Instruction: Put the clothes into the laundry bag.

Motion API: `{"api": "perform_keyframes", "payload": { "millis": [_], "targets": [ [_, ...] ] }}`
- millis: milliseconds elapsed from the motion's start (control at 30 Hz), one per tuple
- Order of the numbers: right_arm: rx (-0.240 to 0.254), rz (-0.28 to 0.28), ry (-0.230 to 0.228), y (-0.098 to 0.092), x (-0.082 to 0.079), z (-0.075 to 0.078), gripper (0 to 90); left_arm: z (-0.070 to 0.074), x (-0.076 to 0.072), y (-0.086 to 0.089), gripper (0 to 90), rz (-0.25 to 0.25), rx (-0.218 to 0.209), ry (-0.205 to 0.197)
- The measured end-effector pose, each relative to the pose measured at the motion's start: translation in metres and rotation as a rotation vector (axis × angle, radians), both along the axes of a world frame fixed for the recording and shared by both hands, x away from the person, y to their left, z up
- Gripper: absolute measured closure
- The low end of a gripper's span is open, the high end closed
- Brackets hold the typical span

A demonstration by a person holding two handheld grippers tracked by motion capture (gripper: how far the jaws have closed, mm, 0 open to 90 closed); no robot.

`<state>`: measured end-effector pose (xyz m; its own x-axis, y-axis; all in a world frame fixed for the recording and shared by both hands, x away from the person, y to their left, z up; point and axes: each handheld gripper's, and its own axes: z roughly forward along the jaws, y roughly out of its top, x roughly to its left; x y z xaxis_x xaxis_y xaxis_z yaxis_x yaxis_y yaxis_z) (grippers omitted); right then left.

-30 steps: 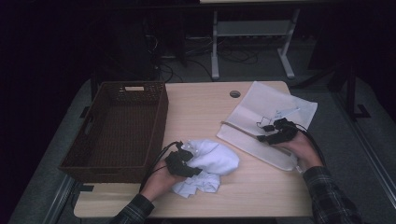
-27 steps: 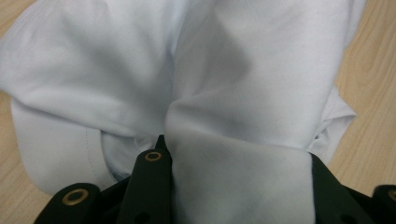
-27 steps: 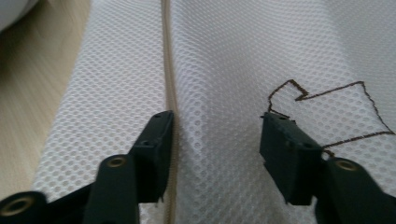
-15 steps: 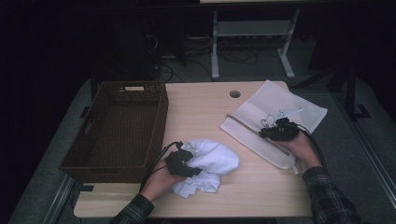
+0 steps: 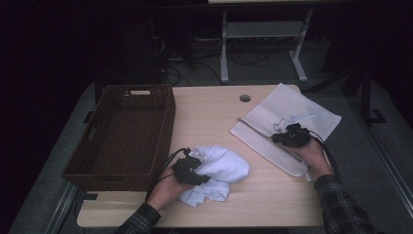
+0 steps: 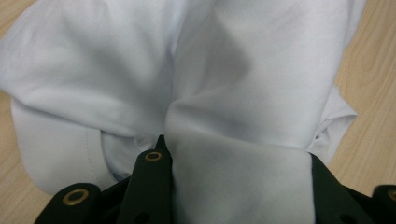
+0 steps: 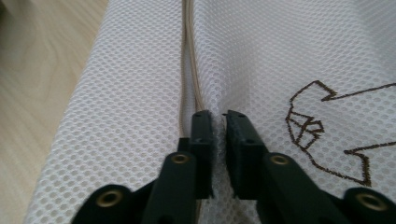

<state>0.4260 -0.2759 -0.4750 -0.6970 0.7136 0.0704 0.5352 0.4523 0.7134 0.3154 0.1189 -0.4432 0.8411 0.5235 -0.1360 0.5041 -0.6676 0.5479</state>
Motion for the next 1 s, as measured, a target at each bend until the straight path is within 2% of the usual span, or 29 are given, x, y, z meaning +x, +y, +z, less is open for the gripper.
{"api": "perform_keyframes", "payload": {
  "millis": [133, 233, 367, 567, 733, 1000],
  "targets": [
    [-0.013, -0.016, -0.019, 0.003, -0.002, 0.005, 87.8, 0.000, -0.001, -0.001, 65.7, 0.004, 0.005, -0.004],
    [0.018, -0.027, -0.045, 0.005, -0.003, 0.013, 88.1, 0.000, -0.001, -0.001, 65.8, 0.004, 0.004, -0.002],
    [0.055, -0.045, -0.057, 0.006, -0.005, 0.023, 88.2, 0.000, -0.001, -0.001, 65.8, 0.001, 0.009, -0.007],
    [0.075, -0.044, -0.087, 0.009, -0.011, 0.038, 88.4, 0.000, -0.001, -0.001, 65.9, -0.001, 0.010, -0.008],
    [0.113, -0.047, -0.098, 0.007, -0.015, 0.048, 88.3, 0.001, -0.001, -0.002, 66.0, 0.001, 0.012, -0.007],
    [0.129, -0.046, -0.126, 0.010, -0.020, 0.063, 88.4, 0.001, -0.001, -0.002, 66.0, 0.004, 0.013, -0.009]
  ]
}}
